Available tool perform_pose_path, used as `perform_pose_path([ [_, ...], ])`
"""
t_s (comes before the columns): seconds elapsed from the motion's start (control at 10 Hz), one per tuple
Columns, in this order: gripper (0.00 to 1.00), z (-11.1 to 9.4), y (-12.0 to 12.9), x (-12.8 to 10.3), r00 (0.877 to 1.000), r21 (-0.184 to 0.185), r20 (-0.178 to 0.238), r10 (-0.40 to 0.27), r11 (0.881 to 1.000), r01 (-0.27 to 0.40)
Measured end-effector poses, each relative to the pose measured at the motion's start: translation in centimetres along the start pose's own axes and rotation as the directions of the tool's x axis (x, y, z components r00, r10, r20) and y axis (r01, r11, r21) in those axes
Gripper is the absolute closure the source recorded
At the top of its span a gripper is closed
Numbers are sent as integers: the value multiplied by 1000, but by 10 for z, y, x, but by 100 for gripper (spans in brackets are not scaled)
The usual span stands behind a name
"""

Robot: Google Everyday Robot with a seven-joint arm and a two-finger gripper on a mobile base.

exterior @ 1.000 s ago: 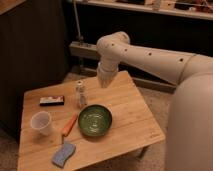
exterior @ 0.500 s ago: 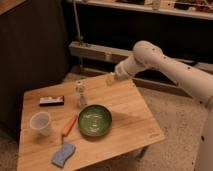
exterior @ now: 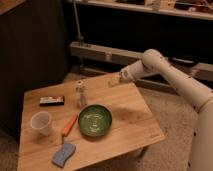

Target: Knock the bottle over

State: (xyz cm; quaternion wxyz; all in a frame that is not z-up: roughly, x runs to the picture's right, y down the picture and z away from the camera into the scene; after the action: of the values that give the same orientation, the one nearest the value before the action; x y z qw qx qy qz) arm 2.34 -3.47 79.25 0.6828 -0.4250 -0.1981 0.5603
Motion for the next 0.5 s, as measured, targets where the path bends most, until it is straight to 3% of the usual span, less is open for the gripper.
perform_pose_path([
  [0.5, 100, 73, 15, -36, 992, -46, -114, -58, 998, 53],
])
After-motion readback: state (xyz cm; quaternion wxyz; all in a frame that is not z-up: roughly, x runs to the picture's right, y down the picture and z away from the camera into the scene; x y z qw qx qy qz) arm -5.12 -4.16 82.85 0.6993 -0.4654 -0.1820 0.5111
